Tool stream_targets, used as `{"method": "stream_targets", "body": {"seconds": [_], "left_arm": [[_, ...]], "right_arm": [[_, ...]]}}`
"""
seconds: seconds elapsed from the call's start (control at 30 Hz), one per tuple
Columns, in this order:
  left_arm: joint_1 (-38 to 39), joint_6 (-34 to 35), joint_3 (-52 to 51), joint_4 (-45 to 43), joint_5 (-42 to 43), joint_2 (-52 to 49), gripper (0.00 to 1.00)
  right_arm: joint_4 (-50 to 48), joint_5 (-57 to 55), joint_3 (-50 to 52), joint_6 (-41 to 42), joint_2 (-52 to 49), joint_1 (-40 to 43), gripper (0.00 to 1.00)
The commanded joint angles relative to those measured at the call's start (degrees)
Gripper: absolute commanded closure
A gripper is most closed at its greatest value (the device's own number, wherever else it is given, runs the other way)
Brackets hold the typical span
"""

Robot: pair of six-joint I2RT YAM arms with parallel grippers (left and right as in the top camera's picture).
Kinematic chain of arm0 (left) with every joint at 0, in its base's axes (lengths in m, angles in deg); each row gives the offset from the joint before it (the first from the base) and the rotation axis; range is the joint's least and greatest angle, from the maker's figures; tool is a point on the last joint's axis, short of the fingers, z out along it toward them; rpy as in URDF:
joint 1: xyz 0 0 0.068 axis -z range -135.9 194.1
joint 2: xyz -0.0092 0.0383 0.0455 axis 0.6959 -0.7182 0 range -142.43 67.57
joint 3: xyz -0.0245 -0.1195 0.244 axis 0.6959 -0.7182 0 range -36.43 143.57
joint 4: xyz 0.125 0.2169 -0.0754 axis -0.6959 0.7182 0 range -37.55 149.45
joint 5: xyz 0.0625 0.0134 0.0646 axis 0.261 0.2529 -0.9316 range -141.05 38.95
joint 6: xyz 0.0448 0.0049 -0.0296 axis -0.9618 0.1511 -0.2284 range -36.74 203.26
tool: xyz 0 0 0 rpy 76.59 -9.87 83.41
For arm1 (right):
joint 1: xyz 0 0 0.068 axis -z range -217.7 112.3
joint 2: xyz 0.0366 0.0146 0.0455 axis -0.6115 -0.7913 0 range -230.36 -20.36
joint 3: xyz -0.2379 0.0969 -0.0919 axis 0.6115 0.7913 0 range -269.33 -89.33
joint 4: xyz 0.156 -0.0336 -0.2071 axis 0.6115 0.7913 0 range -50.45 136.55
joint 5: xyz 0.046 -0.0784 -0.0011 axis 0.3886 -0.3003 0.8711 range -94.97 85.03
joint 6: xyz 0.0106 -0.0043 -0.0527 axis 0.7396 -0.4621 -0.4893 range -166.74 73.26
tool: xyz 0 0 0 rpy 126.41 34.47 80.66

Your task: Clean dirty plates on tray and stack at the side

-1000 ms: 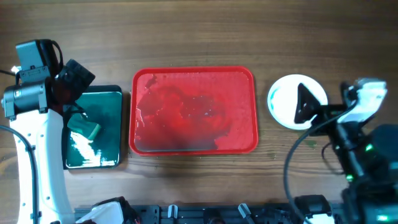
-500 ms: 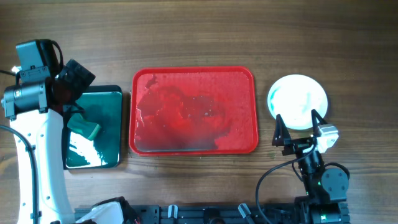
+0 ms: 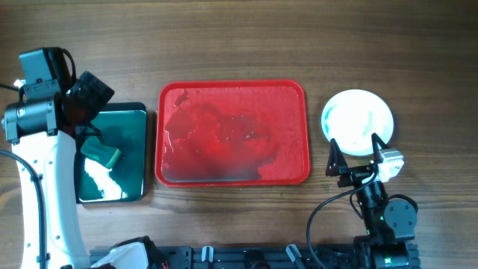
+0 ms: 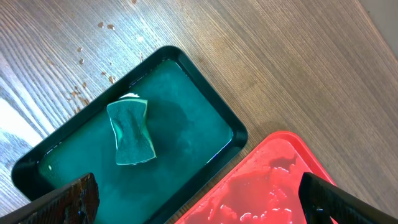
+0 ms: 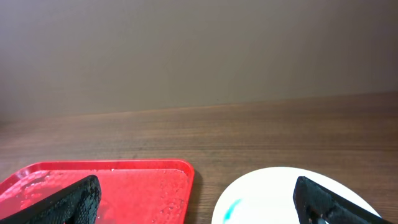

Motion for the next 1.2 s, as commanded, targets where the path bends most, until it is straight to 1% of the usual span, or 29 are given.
{"method": "stream_targets", "body": {"seconds": [0.0, 0.1, 0.2, 0.27, 0.3, 0.33, 0.4, 0.47, 0.53, 0.6, 0.63, 0.7, 0.77, 0.8, 0.87, 0.93, 1.03, 1.1, 1.17], "left_arm": [[0.22, -0.46, 0.22, -0.13, 0.26, -0.04, 0.0], [0.26, -0.46, 0.22, -0.11, 0.28, 0.26, 0.0], [2.14, -0.46, 0.2, -0.13, 0.26, 3.37, 0.0], [6.21, -0.46, 0.2, -0.13, 0.26, 7.5, 0.0], [9.42, -0.5, 0.2, 0.33, 0.2, 10.51, 0.0], [11.61, -0.7, 0.04, 0.55, -1.62, 13.2, 0.0], [14.03, -0.7, -0.85, 0.48, -3.13, 17.51, 0.0], [14.84, -0.7, -2.71, 0.02, -3.17, 22.18, 0.0], [14.49, -1.88, -8.33, -5.25, -3.19, 28.22, 0.0], [14.34, -7.8, -18.23, -16.11, -2.12, 35.43, 0.0], [14.34, -11.89, -23.89, -22.51, -0.39, 39.23, 0.0], [14.34, -23.37, -37.46, -37.51, 6.16, 48.28, 0.0], [14.34, -35.71, -48.61, -47.41, 13.86, 56.17, 0.0], [14.34, -39.89, -53.68, -50.99, 15.76, 59.95, 0.0], [14.1, -40.81, -63.63, -57.46, 14.82, 67.58, 0.0], [13.4, -40.79, -70.16, -60.65, 14.67, 72.74, 0.0], [12.87, -40.79, -75.06, -60.89, 13.75, 77.2, 0.0], [12.83, -40.79, -77.59, -61.09, 13.03, 77.85, 0.0], [12.83, -40.76, -78.18, -59.25, 13.09, 77.85, 0.0]], "right_arm": [[-0.11, 0.87, 0.15, 0.39, -0.09, 0.24, 0.0], [-0.11, 0.87, 0.15, 0.42, -0.09, 0.24, 0.0], [-0.11, 0.87, 0.15, 0.42, -0.09, 0.24, 0.0], [-0.11, 0.87, 0.15, 0.42, -0.09, 0.24, 0.0], [-0.11, 0.87, 0.15, 0.39, -0.09, 0.24, 0.0], [-0.11, 0.87, 0.15, 0.42, -0.09, 0.24, 0.0], [-0.11, 0.87, 0.15, 0.42, -0.09, 0.24, 0.0], [-0.11, 0.87, 0.15, 0.44, -0.09, 0.24, 0.0], [-0.11, 0.87, 0.15, 0.39, -0.09, 0.24, 0.0], [-0.11, 0.87, 0.15, 0.42, -0.09, 0.24, 0.0], [-0.11, 0.87, 0.15, 0.39, -0.09, 0.24, 0.0], [-0.11, 0.87, 0.15, 0.39, -0.09, 0.24, 0.0], [-0.11, 0.87, 0.15, 0.42, -0.09, 0.24, 0.0], [-0.11, 0.87, 0.15, 0.42, -0.09, 0.24, 0.0], [-0.11, 0.87, 0.15, 0.39, -0.11, 0.24, 0.0], [-0.11, 0.87, 0.15, 0.39, -0.11, 0.24, 0.0], [-0.11, 0.85, 0.15, 0.37, -0.13, 0.24, 0.0], [-0.11, 0.87, 0.15, 0.39, -0.13, 0.24, 0.0], [-0.11, 0.87, 0.15, 0.37, -0.13, 0.24, 0.0]]}}
